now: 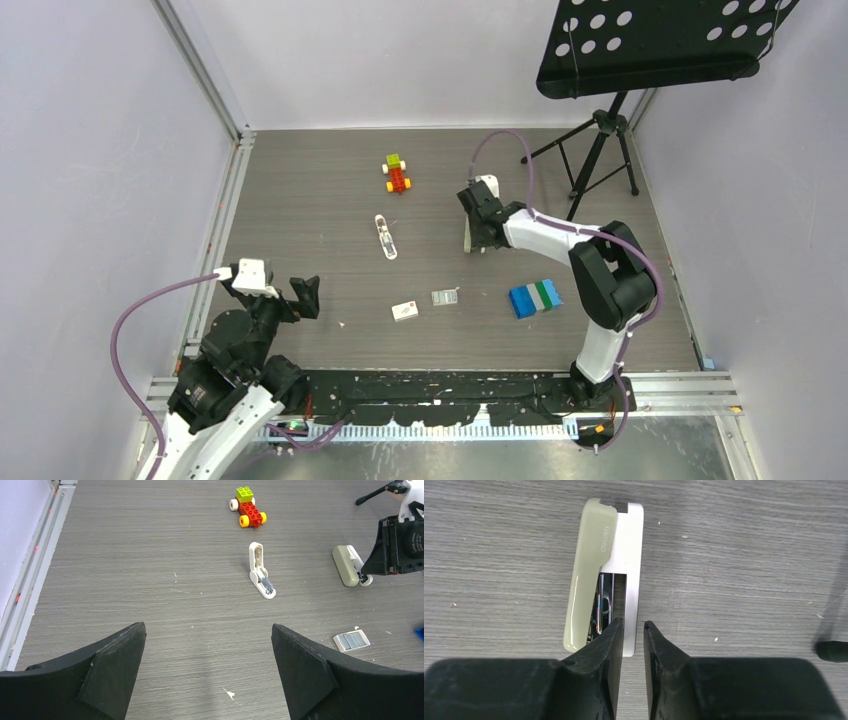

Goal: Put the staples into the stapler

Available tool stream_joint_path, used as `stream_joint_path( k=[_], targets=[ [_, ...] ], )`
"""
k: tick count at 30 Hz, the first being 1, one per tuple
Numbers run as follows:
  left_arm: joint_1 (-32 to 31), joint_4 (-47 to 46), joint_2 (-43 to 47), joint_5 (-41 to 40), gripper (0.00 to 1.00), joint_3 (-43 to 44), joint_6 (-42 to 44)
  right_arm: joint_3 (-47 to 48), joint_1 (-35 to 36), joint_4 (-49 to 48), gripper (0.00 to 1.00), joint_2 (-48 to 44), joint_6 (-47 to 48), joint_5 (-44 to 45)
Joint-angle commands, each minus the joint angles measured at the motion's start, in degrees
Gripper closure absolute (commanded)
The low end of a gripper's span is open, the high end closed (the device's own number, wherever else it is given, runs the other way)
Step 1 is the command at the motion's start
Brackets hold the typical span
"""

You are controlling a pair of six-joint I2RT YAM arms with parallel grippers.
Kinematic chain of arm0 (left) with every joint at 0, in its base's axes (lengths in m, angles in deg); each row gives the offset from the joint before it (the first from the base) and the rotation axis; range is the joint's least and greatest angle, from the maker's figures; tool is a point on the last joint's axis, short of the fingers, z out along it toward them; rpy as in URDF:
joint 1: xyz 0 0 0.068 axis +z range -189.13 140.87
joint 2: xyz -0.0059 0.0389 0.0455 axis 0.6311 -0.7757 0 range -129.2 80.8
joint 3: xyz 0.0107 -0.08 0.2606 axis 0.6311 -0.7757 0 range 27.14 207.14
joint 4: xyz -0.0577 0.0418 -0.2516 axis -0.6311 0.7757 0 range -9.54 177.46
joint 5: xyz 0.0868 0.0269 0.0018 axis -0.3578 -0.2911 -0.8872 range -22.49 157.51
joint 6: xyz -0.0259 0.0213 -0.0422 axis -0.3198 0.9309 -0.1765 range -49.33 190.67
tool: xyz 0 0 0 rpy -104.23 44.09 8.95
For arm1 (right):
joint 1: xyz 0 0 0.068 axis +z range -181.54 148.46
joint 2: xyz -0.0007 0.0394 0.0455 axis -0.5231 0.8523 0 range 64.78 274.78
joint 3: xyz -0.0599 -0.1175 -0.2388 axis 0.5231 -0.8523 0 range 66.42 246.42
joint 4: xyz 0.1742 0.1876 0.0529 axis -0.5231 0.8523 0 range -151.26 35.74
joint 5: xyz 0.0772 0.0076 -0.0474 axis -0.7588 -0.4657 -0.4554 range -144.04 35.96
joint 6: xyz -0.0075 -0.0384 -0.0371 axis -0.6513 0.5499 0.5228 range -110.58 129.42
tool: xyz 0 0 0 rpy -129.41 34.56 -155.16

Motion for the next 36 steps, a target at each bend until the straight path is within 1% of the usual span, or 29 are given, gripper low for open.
stream_joint_path(
  k=[1, 5, 7, 8, 9, 14, 19, 24, 26, 28, 34, 36],
  targets=[
    [0.32, -1.88, 0.00, 0.62, 0.00, -0.12, 0.78, -3.11, -1.84, -5.31, 0.76, -3.07, -3.35, -4.51],
    [0.35, -2.00, -0.40, 0.90, 0.00, -0.16, 0.69, -6.32, -3.83, -8.62, 0.84, -3.99, -4.86, -8.58],
    [0.35, -2.01, -0.60, 1.08, 0.00, -0.11, 0.60, -8.16, -4.54, -10.85, 0.91, -4.81, -5.39, -10.86],
    [0.36, -1.97, -0.79, 1.19, 0.00, -0.13, 0.54, -9.28, -4.96, -12.24, 0.96, -5.35, -5.86, -12.39],
    [0.41, -1.96, -0.85, 1.33, 0.00, -0.08, 0.52, -10.54, -5.39, -14.81, 0.99, -6.26, -6.43, -14.91],
    [0.44, -2.07, -1.42, 1.56, 0.00, -0.03, 0.43, -17.28, -8.64, -28.52, 1.00, -8.23, -12.47, -27.29],
    [0.66, -2.06, -1.73, 1.77, 0.00, -0.08, 0.25, -20.99, -12.47, -37.32, 1.00, -5.58, -19.60, -34.17],
    [0.69, -2.14, -1.96, 2.02, 0.00, -0.12, 0.16, -25.53, -16.25, -45.79, 0.99, -1.68, -24.71, -37.70],
    [0.78, -2.22, -2.24, 2.17, 0.00, -0.07, 0.16, -26.56, -16.97, -46.53, 0.95, -0.92, -25.19, -37.45],
    [0.75, -2.22, -2.63, 2.34, 0.00, -0.06, 0.16, -27.62, -17.27, -46.18, 0.91, -0.83, -24.74, -36.17],
    [0.88, -2.41, -3.20, 2.74, 0.00, -0.08, 0.19, -28.71, -17.30, -40.26, 0.77, -2.01, -21.63, -30.34],
    [1.01, -2.47, -3.26, 2.87, 0.00, -0.06, 0.25, -29.05, -17.28, -38.81, 0.75, -2.33, -20.62, -28.67]
  ],
)
